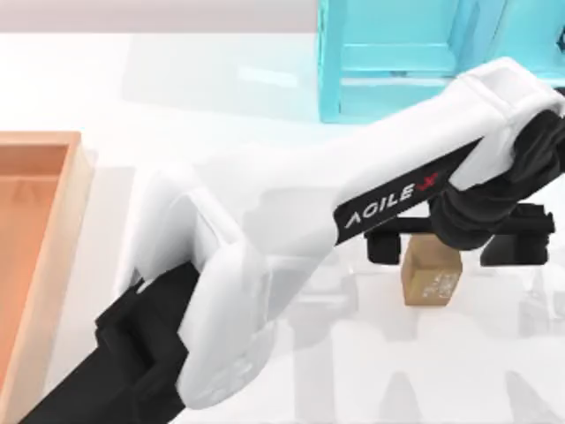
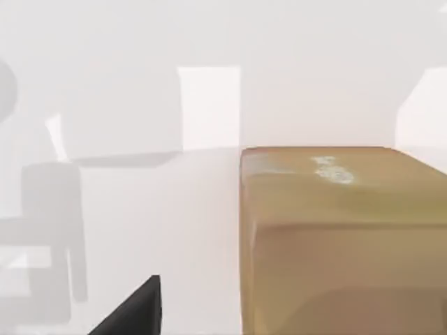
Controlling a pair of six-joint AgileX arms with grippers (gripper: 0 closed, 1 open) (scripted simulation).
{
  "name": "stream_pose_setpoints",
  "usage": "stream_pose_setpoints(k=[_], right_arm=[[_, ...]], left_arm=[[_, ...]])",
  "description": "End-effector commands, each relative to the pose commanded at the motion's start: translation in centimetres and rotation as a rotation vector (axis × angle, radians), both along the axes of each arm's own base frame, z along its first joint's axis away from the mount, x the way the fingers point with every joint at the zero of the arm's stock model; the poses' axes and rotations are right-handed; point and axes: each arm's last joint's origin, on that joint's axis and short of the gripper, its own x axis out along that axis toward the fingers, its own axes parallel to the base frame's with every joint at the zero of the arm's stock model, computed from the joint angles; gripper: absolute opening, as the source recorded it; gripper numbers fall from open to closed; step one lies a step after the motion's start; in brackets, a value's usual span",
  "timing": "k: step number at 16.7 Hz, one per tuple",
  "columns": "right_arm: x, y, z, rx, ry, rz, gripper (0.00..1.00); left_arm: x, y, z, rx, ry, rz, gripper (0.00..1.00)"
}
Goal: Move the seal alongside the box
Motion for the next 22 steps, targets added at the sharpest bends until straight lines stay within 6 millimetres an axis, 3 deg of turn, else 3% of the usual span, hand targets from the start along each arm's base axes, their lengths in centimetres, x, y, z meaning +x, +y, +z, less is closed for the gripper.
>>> stream_pose_setpoints(k=[4, 9, 22], right_arm=[[0.0, 0.0, 0.0, 0.000, 0.000, 0.000, 1.00], [0.0, 0.0, 0.0, 0.000, 0.000, 0.000, 1.00], [0.0, 0.0, 0.0, 0.000, 0.000, 0.000, 1.00]], left_arm=[[0.3, 0.2, -3.2, -0.004, -0.002, 0.000, 1.00], [0.4, 0.3, -3.6, -0.006, -0.004, 0.000, 1.00], [0.4, 0.3, -3.6, -0.006, -0.004, 0.000, 0.02]])
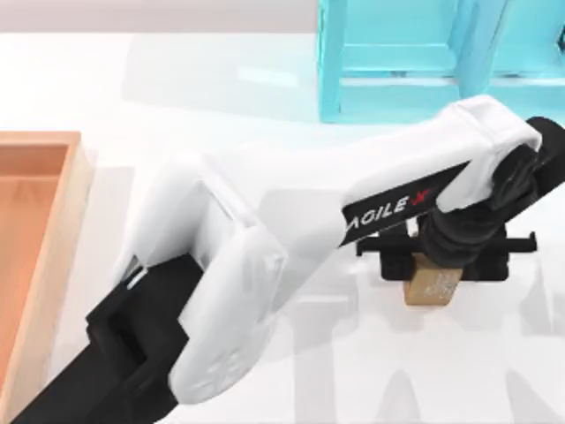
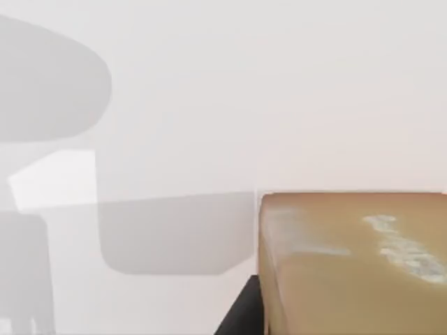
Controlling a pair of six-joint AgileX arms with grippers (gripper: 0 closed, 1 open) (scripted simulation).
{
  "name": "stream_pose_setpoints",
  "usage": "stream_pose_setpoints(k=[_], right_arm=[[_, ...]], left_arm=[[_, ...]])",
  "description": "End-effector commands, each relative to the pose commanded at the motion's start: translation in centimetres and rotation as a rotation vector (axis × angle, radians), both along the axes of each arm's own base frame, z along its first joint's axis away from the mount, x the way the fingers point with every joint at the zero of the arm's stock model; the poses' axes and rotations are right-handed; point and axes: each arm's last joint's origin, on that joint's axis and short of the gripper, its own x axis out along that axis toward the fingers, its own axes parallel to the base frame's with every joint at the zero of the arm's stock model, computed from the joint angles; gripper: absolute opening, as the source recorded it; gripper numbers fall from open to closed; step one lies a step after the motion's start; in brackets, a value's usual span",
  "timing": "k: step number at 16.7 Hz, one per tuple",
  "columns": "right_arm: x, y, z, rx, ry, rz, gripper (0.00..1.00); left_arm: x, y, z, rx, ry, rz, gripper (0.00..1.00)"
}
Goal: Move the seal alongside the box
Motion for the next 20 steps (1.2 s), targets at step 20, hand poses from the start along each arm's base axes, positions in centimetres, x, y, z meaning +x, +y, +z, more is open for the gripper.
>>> stream_pose_setpoints(k=[20], right_arm=[[0.0, 0.0, 0.0, 0.000, 0.000, 0.000, 1.00]], left_arm=[[-0.2, -0.1, 4.9, 0.002, 0.001, -0.005, 0.00]])
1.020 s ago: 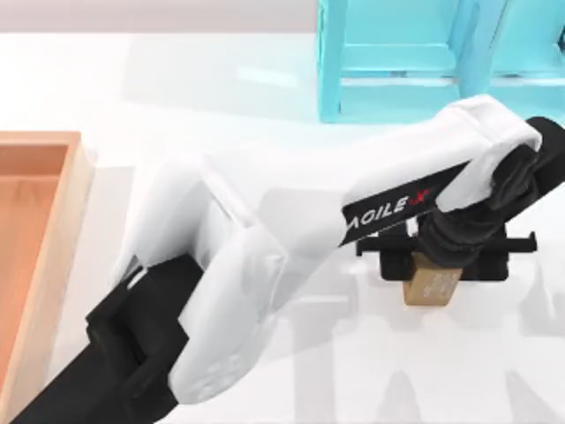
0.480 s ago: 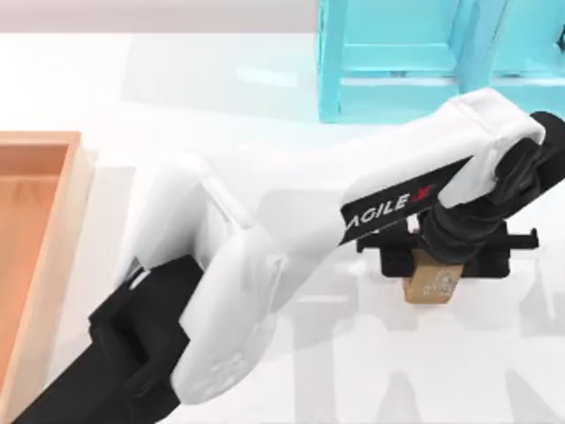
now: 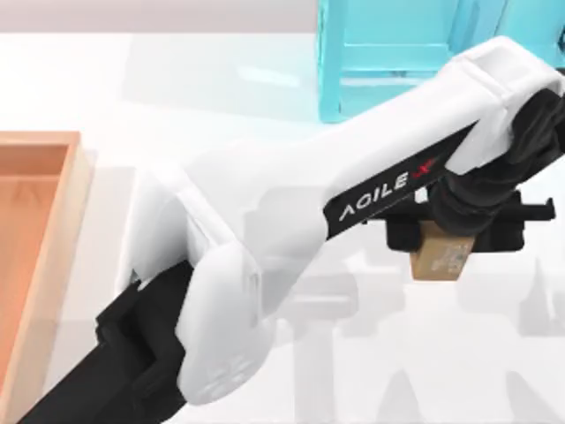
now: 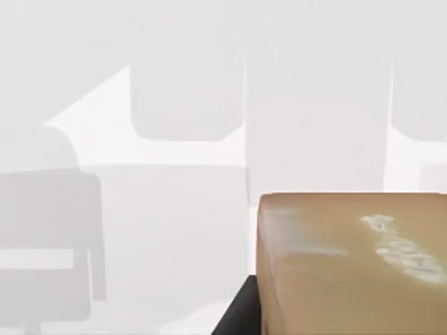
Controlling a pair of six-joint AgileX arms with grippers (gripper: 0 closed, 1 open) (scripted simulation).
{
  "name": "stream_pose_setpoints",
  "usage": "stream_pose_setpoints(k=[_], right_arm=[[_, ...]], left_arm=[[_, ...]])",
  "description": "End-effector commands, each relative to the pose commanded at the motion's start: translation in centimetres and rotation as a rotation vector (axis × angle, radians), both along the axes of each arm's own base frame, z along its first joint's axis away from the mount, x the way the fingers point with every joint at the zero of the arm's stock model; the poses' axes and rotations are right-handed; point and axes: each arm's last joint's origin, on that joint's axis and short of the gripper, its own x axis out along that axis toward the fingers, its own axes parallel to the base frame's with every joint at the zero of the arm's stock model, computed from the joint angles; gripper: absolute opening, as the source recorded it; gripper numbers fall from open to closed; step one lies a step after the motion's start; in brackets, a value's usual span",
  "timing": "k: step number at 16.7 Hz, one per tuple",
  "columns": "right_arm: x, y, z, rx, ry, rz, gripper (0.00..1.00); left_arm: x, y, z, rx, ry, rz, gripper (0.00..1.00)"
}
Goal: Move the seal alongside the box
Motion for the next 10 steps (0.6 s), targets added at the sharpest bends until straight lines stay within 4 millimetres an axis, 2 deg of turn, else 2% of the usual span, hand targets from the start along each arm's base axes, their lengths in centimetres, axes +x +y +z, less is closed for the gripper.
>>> stream_pose_setpoints(k=[4, 6, 8, 10], right_arm=[[0.0, 0.0, 0.0, 0.000, 0.000, 0.000, 1.00], [0.0, 0.0, 0.0, 0.000, 0.000, 0.000, 1.00], [0.0, 0.0, 0.0, 0.000, 0.000, 0.000, 1.00], [0.0, 0.0, 0.0, 0.000, 0.000, 0.000, 1.00]], left_arm=[[0.1, 0.1, 0.1, -0.003, -0.002, 0.000, 0.00], [1.4, 1.2, 0.3, 0.002, 0.004, 0.000, 0.00], [4.2, 3.9, 0.9, 0.006, 0.013, 0.007, 0.00], [7.9, 8.2, 2.0, 0.005, 0.018, 0.027, 0.00]])
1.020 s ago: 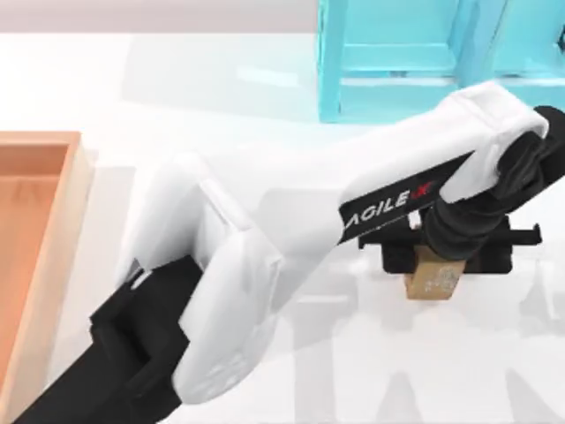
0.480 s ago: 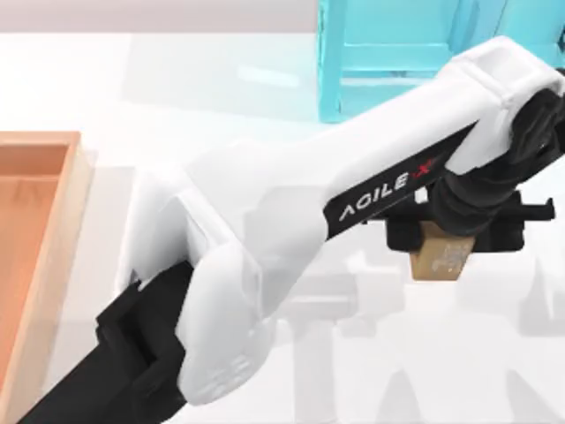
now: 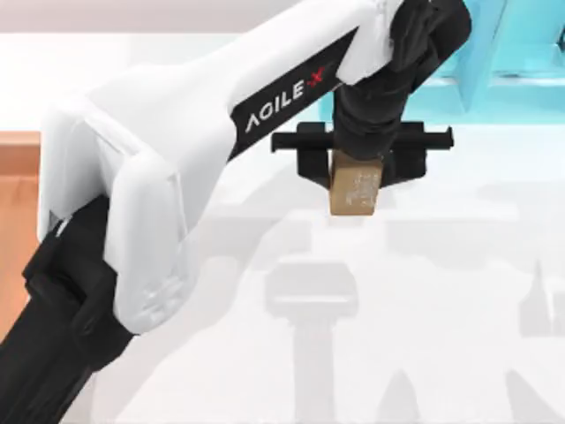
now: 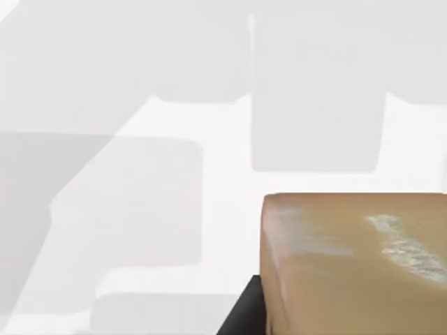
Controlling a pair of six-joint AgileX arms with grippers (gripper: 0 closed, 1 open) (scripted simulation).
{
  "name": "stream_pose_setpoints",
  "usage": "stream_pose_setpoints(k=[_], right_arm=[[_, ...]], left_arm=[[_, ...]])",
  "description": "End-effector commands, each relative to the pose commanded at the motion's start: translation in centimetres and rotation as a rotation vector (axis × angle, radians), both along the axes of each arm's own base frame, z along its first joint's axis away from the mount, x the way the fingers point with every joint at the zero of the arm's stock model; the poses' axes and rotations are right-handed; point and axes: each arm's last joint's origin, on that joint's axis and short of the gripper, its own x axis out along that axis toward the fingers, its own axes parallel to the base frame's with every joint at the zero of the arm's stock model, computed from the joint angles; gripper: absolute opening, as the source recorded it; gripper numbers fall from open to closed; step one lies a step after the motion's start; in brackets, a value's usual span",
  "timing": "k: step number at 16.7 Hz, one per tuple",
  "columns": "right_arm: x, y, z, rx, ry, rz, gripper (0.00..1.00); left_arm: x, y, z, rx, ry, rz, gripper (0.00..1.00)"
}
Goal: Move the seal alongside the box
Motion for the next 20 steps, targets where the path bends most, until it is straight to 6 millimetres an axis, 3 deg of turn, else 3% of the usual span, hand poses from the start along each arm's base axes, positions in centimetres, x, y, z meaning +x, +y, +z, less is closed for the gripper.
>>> stream_pose_setpoints(k=[3, 5, 7, 10, 14, 20], right_arm=[[0.0, 0.0, 0.0, 0.000, 0.000, 0.000, 1.00], [0.0, 0.0, 0.0, 0.000, 0.000, 0.000, 1.00], [0.0, 0.0, 0.0, 0.000, 0.000, 0.000, 1.00], [0.0, 0.0, 0.0, 0.000, 0.000, 0.000, 1.00], [0.0, 0.0, 0.0, 0.000, 0.000, 0.000, 1.00], [0.0, 0.0, 0.0, 0.000, 0.000, 0.000, 1.00]], left_arm=[[4.7, 8.5, 2.2, -0.011, -0.005, 0.037, 0.00], [6.3, 13.9, 3.8, -0.020, -0.016, 0.047, 0.00], [6.6, 18.1, 5.2, -0.024, -0.025, 0.040, 0.00], [5.7, 22.7, 6.5, -0.022, -0.029, 0.018, 0.00], [4.0, 25.3, 7.1, -0.012, -0.022, -0.014, 0.00], [3.7, 25.4, 7.1, -0.008, -0.016, -0.026, 0.00]])
